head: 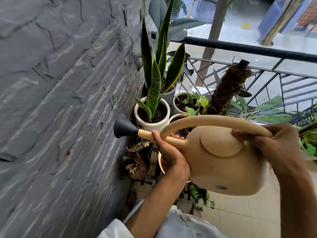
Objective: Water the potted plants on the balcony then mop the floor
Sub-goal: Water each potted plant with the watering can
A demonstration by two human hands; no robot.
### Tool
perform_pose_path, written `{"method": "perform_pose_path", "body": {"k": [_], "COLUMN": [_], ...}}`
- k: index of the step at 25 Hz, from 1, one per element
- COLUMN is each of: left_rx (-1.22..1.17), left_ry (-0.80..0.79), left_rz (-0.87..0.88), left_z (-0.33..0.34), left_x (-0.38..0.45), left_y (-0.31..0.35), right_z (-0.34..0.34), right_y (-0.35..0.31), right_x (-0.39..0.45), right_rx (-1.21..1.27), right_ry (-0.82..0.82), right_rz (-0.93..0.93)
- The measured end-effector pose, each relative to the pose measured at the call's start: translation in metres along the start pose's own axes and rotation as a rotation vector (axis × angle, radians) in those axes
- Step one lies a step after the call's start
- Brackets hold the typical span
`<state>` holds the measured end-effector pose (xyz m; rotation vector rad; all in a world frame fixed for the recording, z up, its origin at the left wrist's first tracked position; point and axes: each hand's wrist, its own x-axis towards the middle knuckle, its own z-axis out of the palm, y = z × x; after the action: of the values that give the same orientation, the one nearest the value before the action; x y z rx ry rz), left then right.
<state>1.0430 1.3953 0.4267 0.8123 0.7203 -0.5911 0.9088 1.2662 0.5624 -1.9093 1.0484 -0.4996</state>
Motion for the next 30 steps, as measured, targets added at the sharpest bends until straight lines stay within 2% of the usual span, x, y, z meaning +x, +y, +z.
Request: {"method": "perform_pose_path", "body": {"k": [12,30], "left_rx": [-0.064,-0.054], "left_ry": [0.036,0.027], "left_rz": [-0.015,0.034], "left_z": [0.004,0.019], "left_x": [0.002,0.005], "left_y": [0.009,-0.01], "right_z": [0.011,-0.005], "right_y": [-0.009,-0.01], "right_x": [0.011,0.021], "right_rx": [-0.041,0.027], "right_ry": [-0.067,-0.038], "right_rz": [-0.055,-0.031]}}
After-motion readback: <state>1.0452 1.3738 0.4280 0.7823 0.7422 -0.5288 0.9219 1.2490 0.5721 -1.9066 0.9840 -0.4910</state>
